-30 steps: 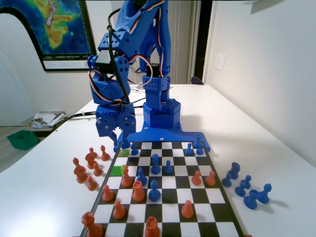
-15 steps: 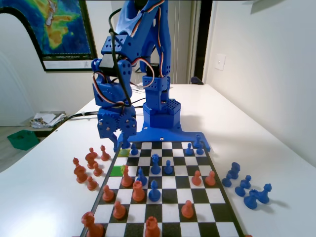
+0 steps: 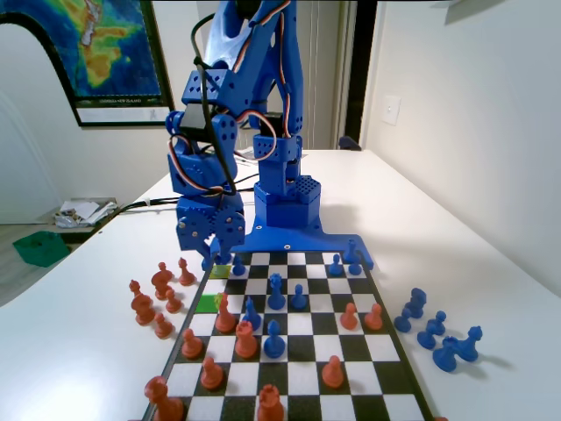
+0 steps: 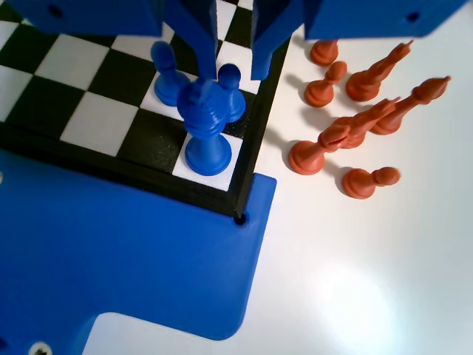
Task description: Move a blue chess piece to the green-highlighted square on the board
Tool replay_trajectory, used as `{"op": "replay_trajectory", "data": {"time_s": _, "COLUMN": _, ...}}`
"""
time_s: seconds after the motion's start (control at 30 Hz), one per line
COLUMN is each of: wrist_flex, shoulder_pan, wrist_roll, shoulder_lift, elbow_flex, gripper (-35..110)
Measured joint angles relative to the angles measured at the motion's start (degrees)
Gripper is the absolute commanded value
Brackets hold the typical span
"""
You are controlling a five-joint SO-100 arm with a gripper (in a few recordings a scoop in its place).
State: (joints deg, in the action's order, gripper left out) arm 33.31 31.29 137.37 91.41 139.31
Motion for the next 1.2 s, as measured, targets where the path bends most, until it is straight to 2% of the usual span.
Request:
{"op": "replay_trajectory", "data": {"time_s": 0.4, "wrist_flex": -1.23, "shoulder_pan": -1.41, "wrist_roll": -1.32, "shoulder_lift": 0.00, "elbow_flex": 1.67, "gripper": 11}}
{"op": "replay_trajectory", "data": {"time_s": 1.2, "wrist_flex": -1.05, "shoulder_pan": 0.44, "wrist_roll": 2.29, "shoulder_lift": 0.00, "elbow_flex": 2.11, "gripper": 10}}
